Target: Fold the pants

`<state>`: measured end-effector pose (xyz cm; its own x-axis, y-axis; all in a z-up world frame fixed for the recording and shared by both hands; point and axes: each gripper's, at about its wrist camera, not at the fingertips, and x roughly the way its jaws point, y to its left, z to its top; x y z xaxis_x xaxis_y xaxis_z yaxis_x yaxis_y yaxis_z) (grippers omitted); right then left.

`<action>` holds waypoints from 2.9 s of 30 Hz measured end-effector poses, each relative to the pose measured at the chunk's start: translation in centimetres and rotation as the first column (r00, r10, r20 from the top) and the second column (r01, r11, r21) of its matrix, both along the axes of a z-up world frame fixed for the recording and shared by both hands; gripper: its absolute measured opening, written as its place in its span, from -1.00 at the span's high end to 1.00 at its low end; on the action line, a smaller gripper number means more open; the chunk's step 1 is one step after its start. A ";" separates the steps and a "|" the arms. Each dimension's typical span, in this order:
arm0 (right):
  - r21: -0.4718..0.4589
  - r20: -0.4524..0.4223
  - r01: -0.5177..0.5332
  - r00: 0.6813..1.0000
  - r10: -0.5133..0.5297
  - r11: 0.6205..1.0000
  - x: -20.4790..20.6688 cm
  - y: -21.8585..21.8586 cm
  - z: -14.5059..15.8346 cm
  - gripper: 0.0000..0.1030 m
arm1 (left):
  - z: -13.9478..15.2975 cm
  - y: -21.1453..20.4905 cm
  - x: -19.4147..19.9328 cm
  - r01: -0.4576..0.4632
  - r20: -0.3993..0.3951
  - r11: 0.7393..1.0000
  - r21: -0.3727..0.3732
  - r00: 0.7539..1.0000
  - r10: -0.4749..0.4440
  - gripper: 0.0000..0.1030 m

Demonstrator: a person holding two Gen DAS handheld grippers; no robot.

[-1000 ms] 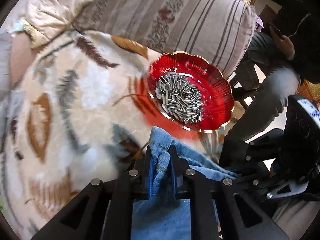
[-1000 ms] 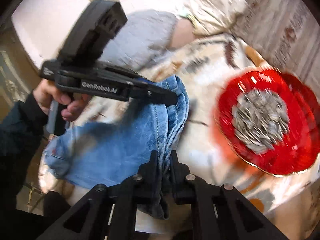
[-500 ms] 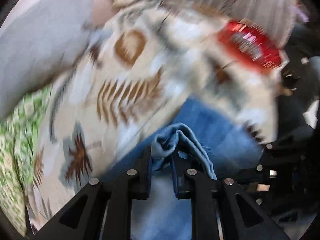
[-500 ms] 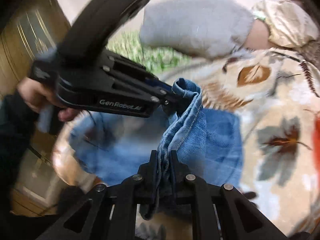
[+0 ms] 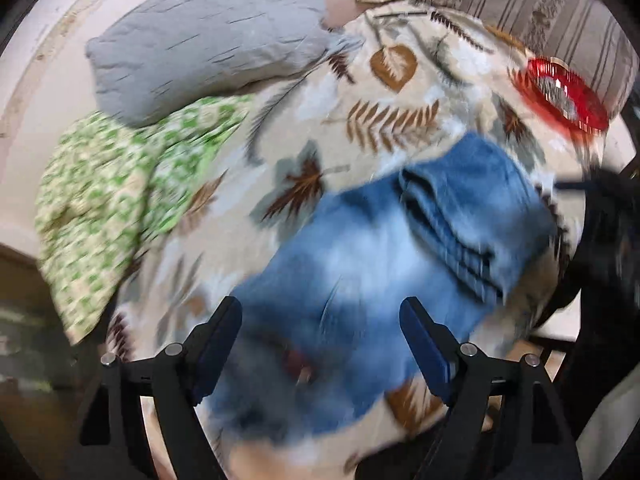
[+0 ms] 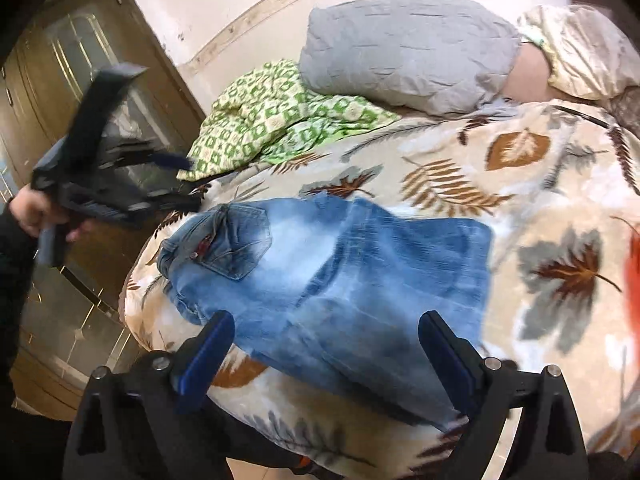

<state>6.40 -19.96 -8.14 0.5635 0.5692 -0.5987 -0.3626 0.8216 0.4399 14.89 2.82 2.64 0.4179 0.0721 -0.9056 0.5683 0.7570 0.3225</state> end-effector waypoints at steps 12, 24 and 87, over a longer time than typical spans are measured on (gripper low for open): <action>0.016 -0.094 0.100 0.991 -0.098 0.995 -0.4 -7.3 -1.6 -0.79 | -7.6 -3.3 0.2 -0.335 -0.199 0.870 -0.362 0.940 0.279 -0.59; 0.069 -0.190 0.073 0.980 -0.058 0.995 5.7 -6.5 -3.6 -0.25 | -14.7 -7.1 1.1 -0.317 -0.240 0.897 -0.308 0.938 0.249 -0.39; 0.003 0.043 0.266 0.963 -0.266 0.964 -0.4 -7.7 -1.5 -0.87 | -8.9 -6.0 -2.6 -0.284 0.145 0.888 -0.362 0.924 0.355 -0.68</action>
<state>6.00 -27.61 -9.62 0.7196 0.3936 -0.5721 -0.1492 0.8922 0.4262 12.26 -3.19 -6.23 0.5987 -0.0532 -0.7992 0.2266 0.9683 0.1053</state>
